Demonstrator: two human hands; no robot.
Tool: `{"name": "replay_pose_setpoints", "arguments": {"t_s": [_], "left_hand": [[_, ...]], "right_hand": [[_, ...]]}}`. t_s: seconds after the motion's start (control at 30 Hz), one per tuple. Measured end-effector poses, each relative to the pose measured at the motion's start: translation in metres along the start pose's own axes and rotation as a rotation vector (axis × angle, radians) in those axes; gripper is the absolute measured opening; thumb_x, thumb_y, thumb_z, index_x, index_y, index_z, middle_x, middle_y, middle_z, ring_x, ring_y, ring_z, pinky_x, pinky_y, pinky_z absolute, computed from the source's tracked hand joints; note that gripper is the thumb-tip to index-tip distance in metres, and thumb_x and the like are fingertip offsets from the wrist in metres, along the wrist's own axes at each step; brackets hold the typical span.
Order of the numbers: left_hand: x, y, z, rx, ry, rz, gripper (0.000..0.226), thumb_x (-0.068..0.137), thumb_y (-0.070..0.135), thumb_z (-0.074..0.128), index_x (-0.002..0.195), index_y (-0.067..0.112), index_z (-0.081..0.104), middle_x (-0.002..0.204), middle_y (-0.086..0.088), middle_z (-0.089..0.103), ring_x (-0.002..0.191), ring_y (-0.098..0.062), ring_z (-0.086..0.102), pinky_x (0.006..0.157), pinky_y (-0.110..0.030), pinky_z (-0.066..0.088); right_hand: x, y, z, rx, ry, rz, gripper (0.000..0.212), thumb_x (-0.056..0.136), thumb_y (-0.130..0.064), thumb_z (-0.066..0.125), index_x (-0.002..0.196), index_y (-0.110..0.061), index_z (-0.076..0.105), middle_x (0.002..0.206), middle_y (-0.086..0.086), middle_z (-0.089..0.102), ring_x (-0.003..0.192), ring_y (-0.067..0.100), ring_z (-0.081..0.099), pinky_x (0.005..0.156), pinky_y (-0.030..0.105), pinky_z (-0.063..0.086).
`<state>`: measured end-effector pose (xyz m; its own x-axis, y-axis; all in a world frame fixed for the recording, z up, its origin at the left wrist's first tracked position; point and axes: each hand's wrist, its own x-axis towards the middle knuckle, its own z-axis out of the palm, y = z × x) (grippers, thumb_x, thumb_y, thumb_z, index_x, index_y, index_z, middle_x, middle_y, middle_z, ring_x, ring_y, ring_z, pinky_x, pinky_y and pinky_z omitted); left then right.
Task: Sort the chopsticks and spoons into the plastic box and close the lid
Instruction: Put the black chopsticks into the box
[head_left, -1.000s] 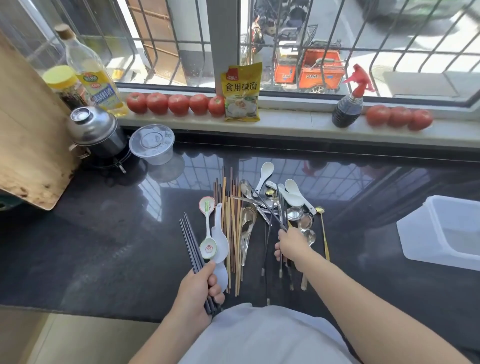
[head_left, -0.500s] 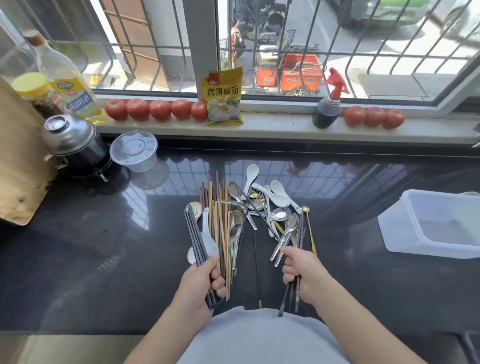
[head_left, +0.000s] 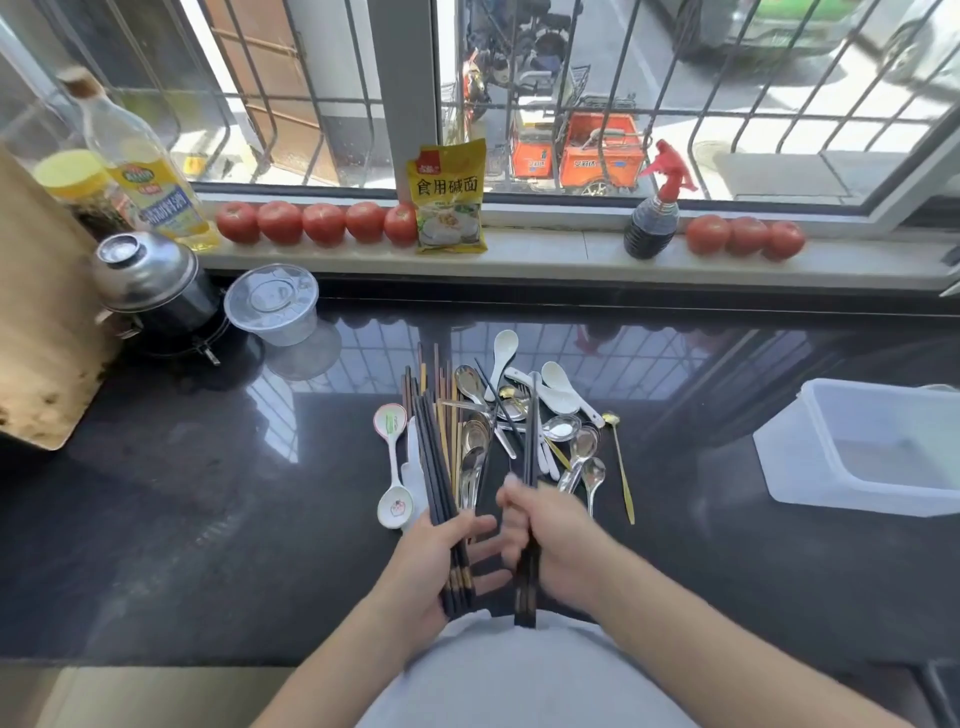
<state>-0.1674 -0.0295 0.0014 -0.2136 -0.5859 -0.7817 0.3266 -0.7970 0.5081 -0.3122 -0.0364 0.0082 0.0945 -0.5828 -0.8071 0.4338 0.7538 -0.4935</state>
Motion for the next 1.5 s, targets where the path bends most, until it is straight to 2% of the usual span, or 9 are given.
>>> {"name": "replay_pose_setpoints", "arguments": {"t_s": [0.27, 0.43, 0.53, 0.63, 0.73, 0.83, 1.03, 1.23, 1.5], "left_hand": [[-0.004, 0.001, 0.002, -0.002, -0.053, 0.016, 0.028, 0.106, 0.017, 0.052, 0.134, 0.01, 0.05, 0.114, -0.02, 0.075, 0.1, -0.036, 0.075, 0.086, -0.068, 0.056], [0.001, 0.005, 0.02, -0.06, 0.04, 0.042, 0.027, 0.104, 0.028, 0.053, 0.128, 0.02, 0.063, 0.117, -0.016, 0.074, 0.106, -0.036, 0.071, 0.068, -0.041, 0.058], [-0.004, 0.008, 0.03, -0.114, 0.042, 0.013, 0.04, 0.109, 0.041, 0.04, 0.137, 0.019, 0.059, 0.132, -0.011, 0.067, 0.122, -0.03, 0.06, 0.089, -0.041, 0.051], [0.005, 0.007, 0.023, -0.056, 0.091, 0.069, 0.054, 0.108, 0.036, 0.04, 0.146, -0.002, 0.045, 0.115, -0.013, 0.062, 0.099, -0.026, 0.057, 0.072, -0.034, 0.048], [0.006, 0.004, 0.009, -0.044, 0.152, 0.106, 0.045, 0.107, 0.033, 0.047, 0.134, -0.001, 0.055, 0.087, -0.009, 0.064, 0.072, -0.023, 0.062, 0.064, -0.033, 0.051], [0.002, 0.002, -0.004, -0.121, 0.21, 0.118, 0.034, 0.105, 0.026, 0.053, 0.116, -0.005, 0.062, 0.089, -0.023, 0.074, 0.07, -0.031, 0.073, 0.06, -0.038, 0.06], [0.0, 0.002, -0.028, -0.146, 0.355, 0.17, 0.018, 0.103, 0.018, 0.059, 0.09, 0.007, 0.051, 0.061, -0.008, 0.053, 0.044, -0.019, 0.052, 0.05, -0.031, 0.048], [-0.007, 0.001, -0.025, -0.126, 0.23, 0.176, 0.012, 0.102, 0.016, 0.06, 0.096, 0.011, 0.051, 0.061, -0.003, 0.051, 0.046, -0.015, 0.046, 0.05, -0.027, 0.043], [-0.018, -0.004, -0.026, -0.115, 0.114, 0.202, 0.008, 0.104, 0.007, 0.052, 0.099, 0.01, 0.046, 0.069, -0.009, 0.049, 0.053, -0.02, 0.05, 0.051, -0.032, 0.049]], "right_hand": [[0.004, -0.017, 0.023, -0.425, 0.154, -0.157, 0.049, 0.104, -0.06, 0.029, 0.129, -0.023, 0.047, 0.071, -0.003, 0.042, 0.036, 0.002, 0.046, 0.038, 0.018, 0.038], [0.019, 0.016, 0.042, -0.795, 0.106, -0.31, 0.069, 0.097, -0.073, 0.016, 0.149, -0.035, 0.041, 0.147, -0.002, 0.052, 0.138, 0.022, 0.046, 0.115, 0.044, 0.034], [0.025, 0.016, 0.049, -0.734, 0.09, -0.267, 0.064, 0.101, -0.066, 0.018, 0.152, -0.034, 0.039, 0.155, 0.0, 0.045, 0.145, 0.022, 0.038, 0.121, 0.046, 0.026], [0.03, 0.024, 0.052, -0.729, 0.081, -0.197, 0.085, 0.083, -0.09, 0.019, 0.152, -0.043, 0.036, 0.159, -0.004, 0.038, 0.151, 0.022, 0.027, 0.124, 0.049, 0.017], [0.026, 0.031, 0.049, -0.634, -0.099, -0.049, 0.095, 0.073, -0.097, 0.031, 0.145, -0.037, 0.05, 0.15, -0.006, 0.05, 0.143, 0.016, 0.04, 0.122, 0.045, 0.025], [0.025, 0.019, 0.035, -0.631, -0.29, -0.044, 0.041, 0.104, -0.052, 0.042, 0.125, -0.025, 0.065, 0.124, 0.0, 0.069, 0.11, 0.013, 0.066, 0.1, 0.035, 0.051], [0.082, -0.028, -0.025, -1.297, 0.469, -0.493, 0.029, 0.099, -0.013, 0.042, 0.121, -0.018, 0.06, 0.127, 0.005, 0.059, 0.109, 0.029, 0.061, 0.084, 0.04, 0.049], [0.109, -0.035, -0.038, -1.977, 0.476, -0.58, 0.05, 0.084, 0.001, 0.061, 0.129, -0.009, 0.04, 0.121, 0.009, 0.051, 0.09, 0.03, 0.069, 0.056, 0.034, 0.042], [0.129, -0.034, -0.037, -1.797, 0.454, -0.538, 0.031, 0.087, 0.0, 0.053, 0.117, -0.008, 0.048, 0.11, 0.01, 0.065, 0.097, 0.033, 0.068, 0.064, 0.034, 0.043]]}}
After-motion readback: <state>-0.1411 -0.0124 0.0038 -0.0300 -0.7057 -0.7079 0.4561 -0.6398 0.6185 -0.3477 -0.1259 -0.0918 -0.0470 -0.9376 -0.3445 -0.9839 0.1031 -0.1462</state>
